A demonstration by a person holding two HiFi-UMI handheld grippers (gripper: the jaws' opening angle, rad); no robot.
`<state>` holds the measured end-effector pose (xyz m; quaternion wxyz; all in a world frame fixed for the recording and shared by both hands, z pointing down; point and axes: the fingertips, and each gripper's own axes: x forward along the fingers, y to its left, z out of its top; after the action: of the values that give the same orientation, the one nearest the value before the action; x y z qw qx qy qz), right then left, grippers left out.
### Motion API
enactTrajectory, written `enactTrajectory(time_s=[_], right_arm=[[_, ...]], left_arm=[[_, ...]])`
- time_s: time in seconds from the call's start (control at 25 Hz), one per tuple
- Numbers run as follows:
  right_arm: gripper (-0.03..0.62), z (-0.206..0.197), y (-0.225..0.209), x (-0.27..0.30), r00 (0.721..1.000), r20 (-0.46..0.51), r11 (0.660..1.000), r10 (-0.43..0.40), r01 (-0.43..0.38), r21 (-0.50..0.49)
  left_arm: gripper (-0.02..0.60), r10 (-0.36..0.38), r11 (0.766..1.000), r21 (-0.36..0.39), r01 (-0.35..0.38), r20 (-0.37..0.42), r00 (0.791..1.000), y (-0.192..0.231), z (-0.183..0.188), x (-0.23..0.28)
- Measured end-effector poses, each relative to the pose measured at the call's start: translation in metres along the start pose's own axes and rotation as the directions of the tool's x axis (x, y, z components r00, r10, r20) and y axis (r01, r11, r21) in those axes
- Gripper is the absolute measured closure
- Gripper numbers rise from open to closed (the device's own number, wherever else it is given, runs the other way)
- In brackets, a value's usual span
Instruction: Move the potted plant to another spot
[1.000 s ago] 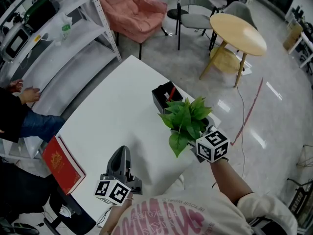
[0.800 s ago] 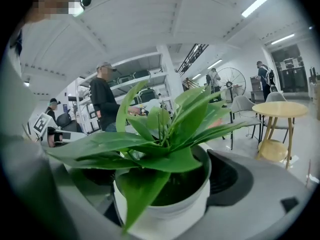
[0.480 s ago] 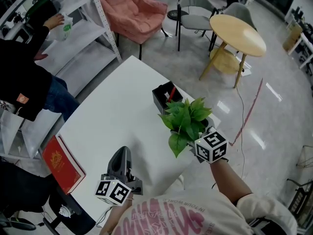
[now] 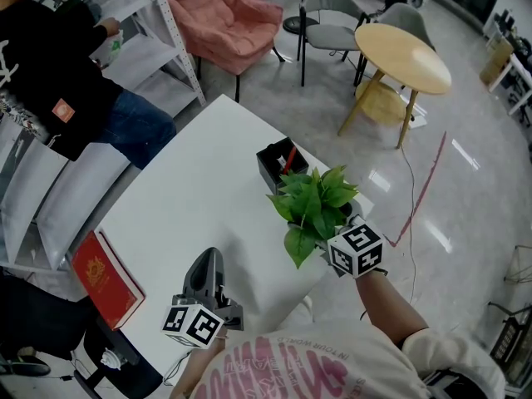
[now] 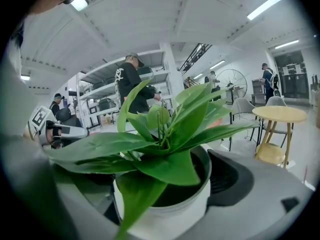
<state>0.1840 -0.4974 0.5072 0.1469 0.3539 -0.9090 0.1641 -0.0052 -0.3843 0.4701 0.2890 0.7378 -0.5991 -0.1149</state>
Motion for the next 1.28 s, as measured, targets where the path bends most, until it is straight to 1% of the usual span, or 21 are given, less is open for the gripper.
enactTrajectory(time_s=[0.2, 0.76, 0.96, 1.28], right_arm=[[0.040, -0.0016, 0.0006, 0.0003, 1.000, -0.005, 1.000, -0.005, 0.005, -0.028], [0.039, -0.0018, 0.0003, 0.0006, 1.000, -0.018, 1.000, -0.005, 0.005, -0.027], [0.039, -0.0008, -0.0003, 0.0003, 1.000, -0.016, 1.000, 0.000, 0.000, -0.026], [0.039, -0.0002, -0.0025, 0.0007, 1.000, -0.015, 1.000, 0.005, -0.005, -0.030]], left_arm=[[0.557, 0.011, 1.000, 0.001, -0.011, -0.003, 1.000, 0.0009, -0.0022, -0.0027], [0.557, 0.024, 0.999, -0.024, -0.023, 0.013, 1.000, 0.0019, -0.0046, -0.0065], [0.557, 0.028, 1.000, -0.011, -0.028, 0.001, 1.000, -0.0009, -0.0030, -0.0051], [0.557, 0.025, 1.000, -0.013, -0.025, 0.008, 1.000, -0.0025, -0.0007, 0.0002]])
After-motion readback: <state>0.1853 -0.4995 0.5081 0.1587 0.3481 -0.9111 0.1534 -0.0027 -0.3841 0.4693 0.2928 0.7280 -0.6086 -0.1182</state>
